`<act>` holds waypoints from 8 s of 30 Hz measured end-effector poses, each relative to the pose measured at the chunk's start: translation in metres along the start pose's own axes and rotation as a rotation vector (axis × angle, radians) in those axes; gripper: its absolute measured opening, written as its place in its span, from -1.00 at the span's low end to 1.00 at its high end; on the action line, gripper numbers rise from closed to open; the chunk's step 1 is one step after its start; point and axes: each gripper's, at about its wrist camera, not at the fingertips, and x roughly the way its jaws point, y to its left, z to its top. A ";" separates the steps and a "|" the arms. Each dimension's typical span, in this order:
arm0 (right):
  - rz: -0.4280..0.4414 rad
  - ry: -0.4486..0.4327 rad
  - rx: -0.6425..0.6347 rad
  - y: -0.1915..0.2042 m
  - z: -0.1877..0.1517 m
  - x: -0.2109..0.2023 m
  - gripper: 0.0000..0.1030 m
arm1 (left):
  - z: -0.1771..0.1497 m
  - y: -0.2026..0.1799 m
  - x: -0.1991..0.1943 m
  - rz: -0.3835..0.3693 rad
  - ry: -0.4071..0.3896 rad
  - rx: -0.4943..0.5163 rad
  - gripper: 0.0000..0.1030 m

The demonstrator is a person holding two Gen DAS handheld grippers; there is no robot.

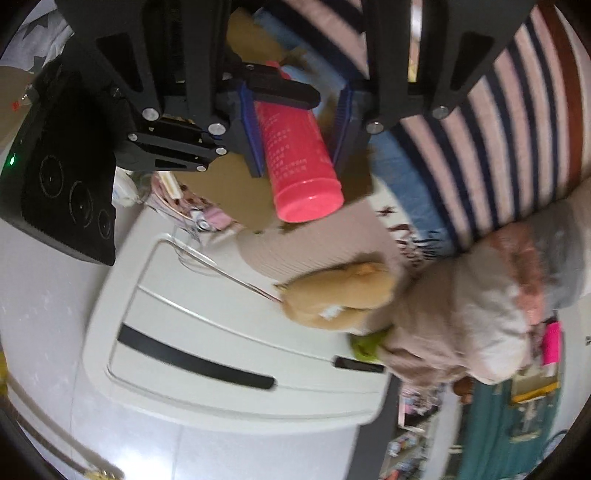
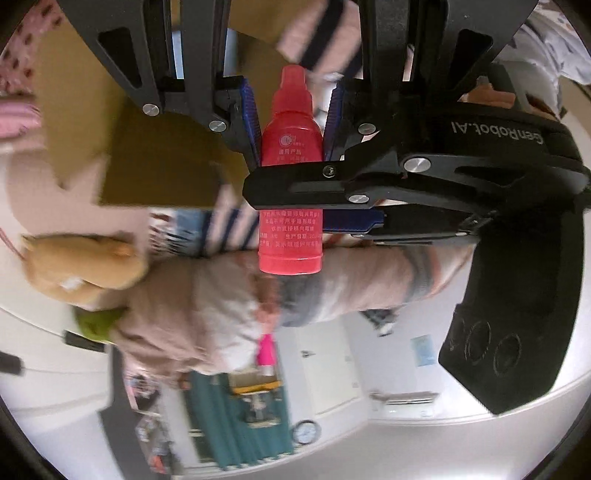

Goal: Organize rigid objects
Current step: 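Lower the pink bottle into the cardboard box and open the right gripper, then grasp the white tape dispenser with the left gripper while the right gripper grasps the white earbuds case, then carry the tape dispenser and earbuds case into the box and open both grippers, then grasp the white lotion bottle with the left gripper while the right gripper grasps the contact lens case, then carry the lotion bottle and lens case into the box and open both grippers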

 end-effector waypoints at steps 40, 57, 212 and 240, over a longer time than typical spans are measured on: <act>-0.135 0.089 -0.049 0.022 0.009 0.017 -0.19 | -0.020 0.049 -0.024 0.057 -0.018 -0.086 0.28; 0.064 0.379 -0.113 0.122 -0.046 0.161 -0.10 | -0.160 0.205 -0.066 0.273 0.062 -0.348 0.40; -0.025 0.091 -0.151 0.118 -0.025 0.081 -0.52 | -0.115 0.155 -0.074 0.328 0.001 -0.236 0.18; -0.379 0.131 -0.051 -0.057 -0.061 -0.015 -0.41 | -0.002 -0.007 0.055 0.107 0.095 0.098 0.18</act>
